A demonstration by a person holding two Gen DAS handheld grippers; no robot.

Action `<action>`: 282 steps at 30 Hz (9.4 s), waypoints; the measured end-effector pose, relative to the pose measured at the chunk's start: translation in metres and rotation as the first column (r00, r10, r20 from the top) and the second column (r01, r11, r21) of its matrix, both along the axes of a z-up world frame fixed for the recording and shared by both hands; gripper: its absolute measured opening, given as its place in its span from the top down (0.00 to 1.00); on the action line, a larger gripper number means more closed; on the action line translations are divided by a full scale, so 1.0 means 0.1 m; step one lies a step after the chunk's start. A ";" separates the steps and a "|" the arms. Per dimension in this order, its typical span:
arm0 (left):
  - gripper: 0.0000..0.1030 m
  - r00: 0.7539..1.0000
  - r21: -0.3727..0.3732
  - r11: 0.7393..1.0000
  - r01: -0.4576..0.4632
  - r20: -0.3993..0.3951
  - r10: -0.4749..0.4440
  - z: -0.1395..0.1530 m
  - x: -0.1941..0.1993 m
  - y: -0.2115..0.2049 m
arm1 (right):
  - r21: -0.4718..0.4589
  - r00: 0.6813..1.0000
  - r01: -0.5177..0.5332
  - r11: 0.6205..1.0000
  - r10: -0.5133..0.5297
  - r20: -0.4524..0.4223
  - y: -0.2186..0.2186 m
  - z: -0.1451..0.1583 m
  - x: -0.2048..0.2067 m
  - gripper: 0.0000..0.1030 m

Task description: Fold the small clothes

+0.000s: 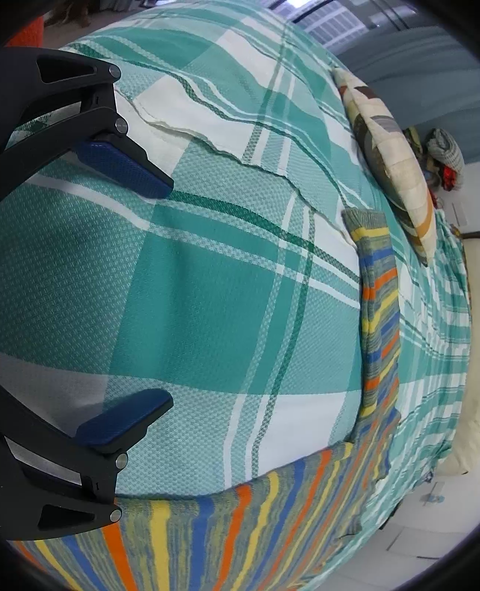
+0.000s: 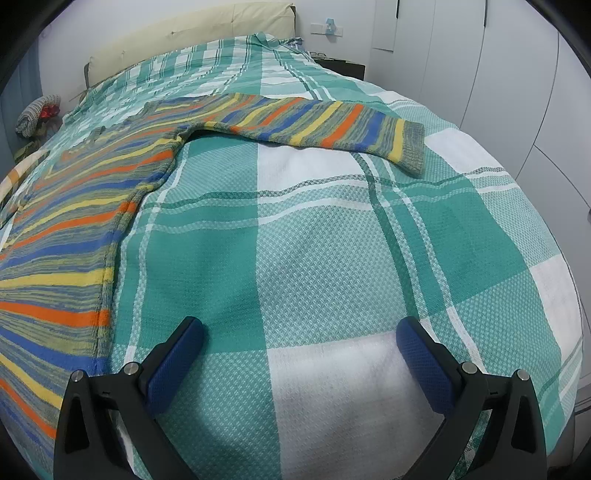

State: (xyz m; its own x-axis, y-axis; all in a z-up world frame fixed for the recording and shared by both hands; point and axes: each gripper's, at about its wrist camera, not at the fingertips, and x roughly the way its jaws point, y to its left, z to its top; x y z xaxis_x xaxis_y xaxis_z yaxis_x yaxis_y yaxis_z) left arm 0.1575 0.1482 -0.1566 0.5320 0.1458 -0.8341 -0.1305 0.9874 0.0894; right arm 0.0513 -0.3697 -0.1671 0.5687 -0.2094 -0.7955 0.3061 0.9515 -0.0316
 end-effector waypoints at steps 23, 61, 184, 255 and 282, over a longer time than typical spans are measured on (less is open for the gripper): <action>0.00 1.000 0.045 0.999 0.008 -0.014 -0.008 -0.01 0.01 -0.06 | 0.000 1.000 0.001 1.000 -0.001 0.001 0.00 0.00 0.00 0.00; 0.00 0.998 0.069 0.998 -0.007 0.063 0.002 -0.04 -0.06 -0.09 | 0.543 0.963 0.164 0.823 -0.254 0.095 -1.96 0.52 1.27 0.95; 0.00 0.993 0.104 0.994 -0.034 0.118 0.022 -0.04 -0.13 -0.15 | -0.011 0.997 0.035 0.999 -0.034 0.073 -0.32 0.00 0.18 0.00; 0.17 0.893 -0.138 0.882 0.450 0.029 -0.450 0.86 1.70 -1.18 | -0.042 0.998 0.028 0.999 -0.026 0.050 -0.32 -0.02 0.27 0.00; 0.10 0.927 -0.048 0.940 0.339 0.187 -0.325 0.80 1.48 -0.87 | -0.044 0.999 0.028 0.999 -0.026 0.046 -0.33 -0.03 0.29 0.00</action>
